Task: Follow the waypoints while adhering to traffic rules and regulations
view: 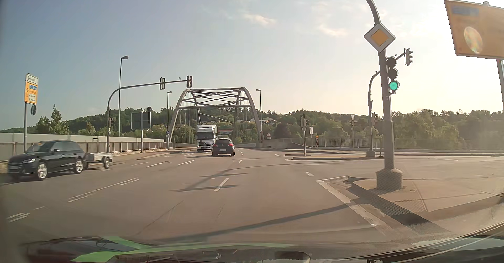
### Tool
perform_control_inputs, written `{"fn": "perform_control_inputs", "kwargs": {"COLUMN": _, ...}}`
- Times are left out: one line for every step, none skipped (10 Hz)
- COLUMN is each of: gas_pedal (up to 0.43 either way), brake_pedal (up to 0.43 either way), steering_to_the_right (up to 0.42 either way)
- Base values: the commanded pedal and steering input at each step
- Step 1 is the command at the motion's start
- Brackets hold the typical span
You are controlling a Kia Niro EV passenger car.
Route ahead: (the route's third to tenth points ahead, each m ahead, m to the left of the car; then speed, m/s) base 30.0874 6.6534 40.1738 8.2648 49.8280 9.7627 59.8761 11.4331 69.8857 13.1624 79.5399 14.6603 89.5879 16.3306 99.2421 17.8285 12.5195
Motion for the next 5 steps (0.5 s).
{"fn": "perform_control_inputs", "kwargs": {"gas_pedal": 0.157, "brake_pedal": 0.000, "steering_to_the_right": -0.010}}
{"fn": "perform_control_inputs", "kwargs": {"gas_pedal": 0.157, "brake_pedal": 0.000, "steering_to_the_right": -0.010}}
{"fn": "perform_control_inputs", "kwargs": {"gas_pedal": 0.157, "brake_pedal": 0.000, "steering_to_the_right": -0.013}}
{"fn": "perform_control_inputs", "kwargs": {"gas_pedal": 0.157, "brake_pedal": 0.000, "steering_to_the_right": -0.016}}
{"fn": "perform_control_inputs", "kwargs": {"gas_pedal": 0.157, "brake_pedal": 0.000, "steering_to_the_right": -0.016}}
